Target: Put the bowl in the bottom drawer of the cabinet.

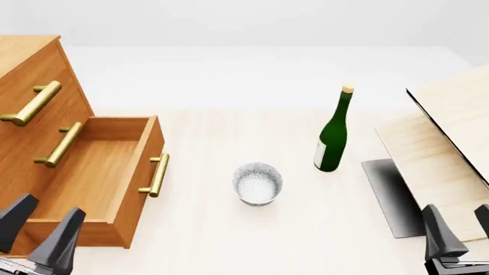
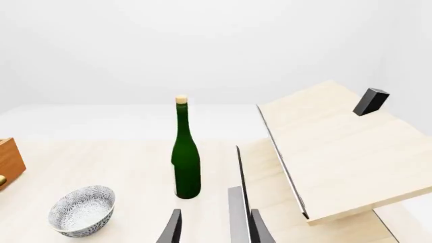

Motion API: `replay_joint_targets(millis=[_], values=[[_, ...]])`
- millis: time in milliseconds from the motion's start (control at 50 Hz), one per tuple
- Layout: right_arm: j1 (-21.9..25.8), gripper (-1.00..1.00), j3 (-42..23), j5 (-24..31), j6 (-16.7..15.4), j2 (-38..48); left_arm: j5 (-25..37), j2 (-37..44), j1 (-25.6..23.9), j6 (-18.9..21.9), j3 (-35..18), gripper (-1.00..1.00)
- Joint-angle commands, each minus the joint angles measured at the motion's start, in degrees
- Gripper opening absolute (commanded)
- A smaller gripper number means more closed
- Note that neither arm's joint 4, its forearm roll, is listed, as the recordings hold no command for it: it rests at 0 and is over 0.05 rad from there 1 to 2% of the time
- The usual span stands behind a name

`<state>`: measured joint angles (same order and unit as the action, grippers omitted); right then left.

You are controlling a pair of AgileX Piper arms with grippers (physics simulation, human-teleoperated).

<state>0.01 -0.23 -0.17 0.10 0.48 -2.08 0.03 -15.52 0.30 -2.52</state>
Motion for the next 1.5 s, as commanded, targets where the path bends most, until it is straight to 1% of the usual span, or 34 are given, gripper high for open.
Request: replay_joint_targets(millis=[20, 80, 100, 180, 200, 240, 260, 280, 320, 360, 420, 520, 540, 580, 700, 740, 760, 820, 860, 940, 980, 1040, 1100, 1120, 1180, 1220, 1260, 1280, 1320, 1360, 1400, 1460, 1500], values=[[0.01, 1.0, 0.01, 0.0, 0.0, -0.01, -1.0, -0.01, -10.51, 2.63, -0.48, 1.0], [0.01, 1.0, 0.0, 0.0, 0.0, -0.01, -0.55, -0.01, -12.69, 2.82, -1.1, 1.0], [0.01, 1.0, 0.0, 0.01, 0.0, -0.01, -0.35, -0.01, -13.33, 3.51, -1.3, 1.0], [0.01, 1.0, 0.0, 0.02, 0.0, -0.01, 0.48, -0.01, -13.78, 3.42, -2.48, 1.0], [0.01, 1.0, -0.01, 0.03, 0.0, -0.02, 1.01, 0.0, -14.88, 3.88, -2.98, 1.0], [0.01, 1.0, -0.02, 0.04, 0.0, -0.03, 1.43, 0.02, -15.56, 4.13, -3.34, 1.0], [0.01, 1.0, -0.02, 0.04, 0.0, -0.03, 1.43, 0.02, -15.56, 4.13, -3.34, 1.0], [0.01, 1.0, -0.02, 0.06, 0.0, -0.04, 1.56, 0.04, -17.23, 3.79, -4.14, 1.0], [0.01, 1.0, -0.03, 0.06, 0.0, -0.04, 1.66, 0.08, -17.51, 4.17, -4.22, 1.0], [0.02, 1.0, -0.03, 0.07, 0.0, -0.05, 1.25, 0.26, -19.77, 4.39, -4.3, 1.0], [0.02, 1.0, -0.03, 0.07, 0.0, -0.05, 1.15, 1.53, -20.33, 4.52, -5.06, 1.0], [0.02, 1.0, -0.03, 0.08, 0.0, -0.06, -2.71, 7.57, -21.73, 4.03, -5.77, 1.0], [0.02, 1.0, -0.03, 0.08, 0.01, -0.06, -4.14, 9.77, -22.04, 3.11, -5.8, 1.0], [0.02, 1.0, -0.03, 0.09, 0.0, -0.07, -6.41, 12.32, -23.58, 3.96, -5.75, 1.0], [0.02, 1.0, -0.02, 0.07, 0.0, -0.05, -11.34, 20.38, -24.37, 3.89, -7.44, 1.0], [0.01, 1.0, -0.02, 0.07, 0.01, -0.06, -11.55, 21.04, -24.89, 4.11, -7.97, 1.0], [0.01, 1.0, -0.02, 0.07, 0.01, -0.06, -11.67, 22.11, -26.07, 4.4, -9.2, 1.0], [0.01, 1.0, -0.02, 0.07, 0.0, -0.06, -11.9, 23.48, -26.2, 4.81, -10.1, 1.0], [0.02, 1.0, -0.02, 0.07, 0.0, -0.05, -12.06, 25.49, -26.68, 4.45, -11.34, 1.0], [0.02, 1.0, -0.02, 0.07, 0.01, -0.05, -13.15, 27.79, -27.1, 4.13, -12.06, 1.0], [0.02, 1.0, -0.02, 0.07, 0.0, -0.06, -13.47, 30.19, -27.82, 4.87, -13.24, 1.0], [0.01, 1.0, -0.02, 0.07, 0.01, -0.06, -13.31, 34.07, -27.47, 4.89, -15.24, 1.0], [0.02, 1.0, -0.02, 0.07, 0.0, -0.07, -12.57, 34.21, -27.75, 5.09, -16.55, 1.0], [0.02, 1.0, -0.02, 0.07, 0.0, -0.06, -11.4, 34.94, -27.82, 5.04, -18.31, 1.0], [0.02, 1.0, -0.02, 0.07, 0.01, -0.05, -11.24, 36.09, -27.95, 5.27, -19.34, 1.0], [0.02, 1.0, -0.02, 0.07, -0.01, -0.04, -10.63, 37.16, -28.49, 4.61, -20.86, 1.0], [0.01, 1.0, -0.02, 0.07, 0.01, -0.06, -10.28, 38.68, -29.0, 5.29, -21.94, 1.0], [0.02, 1.0, -0.02, 0.07, 0.0, -0.05, -9.53, 38.81, -29.3, 4.41, -23.28, 1.0], [0.02, 1.0, -0.02, 0.07, 0.01, -0.05, -9.14, 39.31, -29.33, 4.52, -24.05, 1.0], [0.01, 1.0, -0.02, 0.07, 0.01, -0.06, -8.35, 39.87, -29.57, 3.74, -25.45, 1.0], [0.02, 1.0, -0.02, 0.07, 0.0, -0.06, -8.51, 42.33, -30.49, 2.44, -27.08, 1.0], [0.02, 1.0, -0.02, 0.07, 0.01, -0.05, -7.86, 44.15, -31.13, 3.42, -28.53, 1.0], [0.01, 1.0, -0.02, 0.07, 0.01, -0.05, -6.85, 44.31, -31.15, 2.16, -30.19, 1.0]])
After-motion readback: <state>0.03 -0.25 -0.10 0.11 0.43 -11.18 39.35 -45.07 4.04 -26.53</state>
